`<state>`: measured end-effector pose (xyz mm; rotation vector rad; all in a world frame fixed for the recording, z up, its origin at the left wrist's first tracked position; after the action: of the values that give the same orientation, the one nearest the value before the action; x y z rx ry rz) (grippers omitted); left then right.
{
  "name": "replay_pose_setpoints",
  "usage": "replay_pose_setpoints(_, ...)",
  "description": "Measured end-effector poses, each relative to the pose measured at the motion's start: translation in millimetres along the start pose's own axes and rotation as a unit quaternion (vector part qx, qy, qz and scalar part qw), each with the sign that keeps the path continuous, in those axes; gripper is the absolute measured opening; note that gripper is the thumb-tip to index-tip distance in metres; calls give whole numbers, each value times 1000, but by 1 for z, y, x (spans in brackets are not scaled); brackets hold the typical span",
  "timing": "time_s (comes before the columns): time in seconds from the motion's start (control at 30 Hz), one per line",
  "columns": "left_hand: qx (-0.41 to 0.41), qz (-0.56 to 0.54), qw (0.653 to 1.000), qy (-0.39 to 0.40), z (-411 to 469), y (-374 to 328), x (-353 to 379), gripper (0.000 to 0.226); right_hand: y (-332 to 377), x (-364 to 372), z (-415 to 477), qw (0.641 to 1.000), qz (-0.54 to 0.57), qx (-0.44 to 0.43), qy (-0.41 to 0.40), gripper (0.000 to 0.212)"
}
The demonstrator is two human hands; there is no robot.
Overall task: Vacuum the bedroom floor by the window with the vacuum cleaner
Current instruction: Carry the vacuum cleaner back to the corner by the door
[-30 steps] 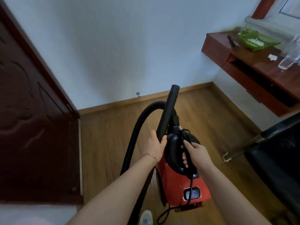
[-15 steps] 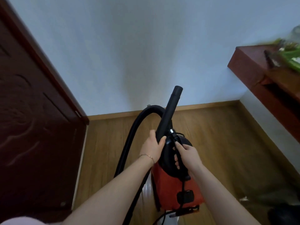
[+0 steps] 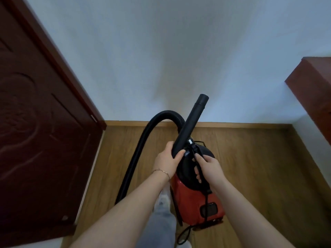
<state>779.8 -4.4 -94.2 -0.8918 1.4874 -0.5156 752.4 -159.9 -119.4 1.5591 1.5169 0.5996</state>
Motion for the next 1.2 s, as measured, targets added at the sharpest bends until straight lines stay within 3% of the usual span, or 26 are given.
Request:
replay_pose_setpoints(0.37, -56, -21, 998, -4, 163, 22, -14, 40, 54, 91, 126, 998, -9, 52, 26, 27)
replay_pose_setpoints(0.67, -25, -1, 999, 44, 282, 35, -1, 44, 81, 147, 232, 997, -35, 61, 8, 28)
replay_pose_setpoints(1.0, -50, -9, 998, 48, 371, 92, 86, 40, 21, 176, 359, 991, 10, 134, 12, 27)
replay_pose_setpoints(1.2, -56, 5, 997, 48, 419, 155, 161, 38, -49, 196, 440, 992, 2, 128, 24, 28)
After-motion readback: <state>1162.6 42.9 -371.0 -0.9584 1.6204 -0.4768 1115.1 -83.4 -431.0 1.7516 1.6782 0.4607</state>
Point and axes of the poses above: each hand's wrist, its own z-axis towards the middle knuckle, its own x-axis out of the palm, y = z × x, the point moved 10 cm from there along z, towards the middle knuckle, and after that the axes turned 10 degrees about -y, right-handed, at the moved point
